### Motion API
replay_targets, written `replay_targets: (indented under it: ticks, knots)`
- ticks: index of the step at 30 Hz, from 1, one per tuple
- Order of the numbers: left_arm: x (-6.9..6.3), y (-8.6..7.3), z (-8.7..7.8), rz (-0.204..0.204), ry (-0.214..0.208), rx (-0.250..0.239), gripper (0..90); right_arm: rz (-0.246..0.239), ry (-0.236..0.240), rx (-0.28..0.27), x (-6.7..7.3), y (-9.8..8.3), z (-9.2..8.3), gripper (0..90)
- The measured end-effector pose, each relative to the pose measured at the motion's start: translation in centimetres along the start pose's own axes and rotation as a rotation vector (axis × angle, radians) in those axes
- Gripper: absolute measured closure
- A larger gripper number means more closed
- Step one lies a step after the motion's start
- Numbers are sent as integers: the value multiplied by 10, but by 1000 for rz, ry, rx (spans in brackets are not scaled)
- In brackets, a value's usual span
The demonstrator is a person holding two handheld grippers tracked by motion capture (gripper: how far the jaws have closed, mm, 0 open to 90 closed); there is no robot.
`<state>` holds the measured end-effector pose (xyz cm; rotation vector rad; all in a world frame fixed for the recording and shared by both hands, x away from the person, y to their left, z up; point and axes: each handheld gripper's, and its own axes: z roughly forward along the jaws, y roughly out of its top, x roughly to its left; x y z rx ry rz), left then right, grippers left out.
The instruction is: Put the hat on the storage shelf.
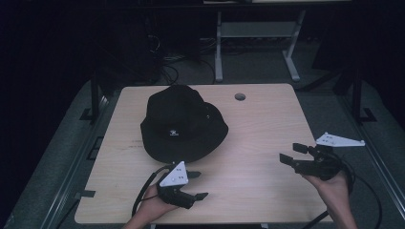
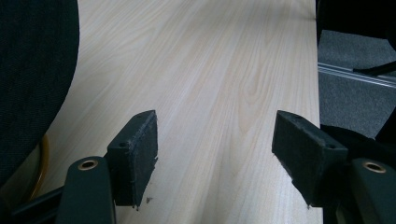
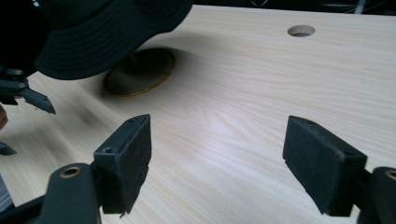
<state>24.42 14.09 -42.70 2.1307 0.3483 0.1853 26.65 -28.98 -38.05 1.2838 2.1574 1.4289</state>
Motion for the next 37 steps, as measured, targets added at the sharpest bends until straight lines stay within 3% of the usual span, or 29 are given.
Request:
replay_targets:
  ticks: [15, 27, 32, 37]
  knots:
    - [-1, 0, 2, 2, -2, 11, 303, 43, -45, -13, -8, -36, -11, 233]
    - [-3, 0, 3, 6, -4, 10, 302, 41, -65, -10, -6, -58, -17, 233]
    - [-3, 1, 4, 6, -4, 12, 301, 42, -73, -13, -3, -67, -19, 229]
    - [-5, 1, 5, 5, -6, 9, 298, 17, -83, -47, 10, -76, -25, 212]
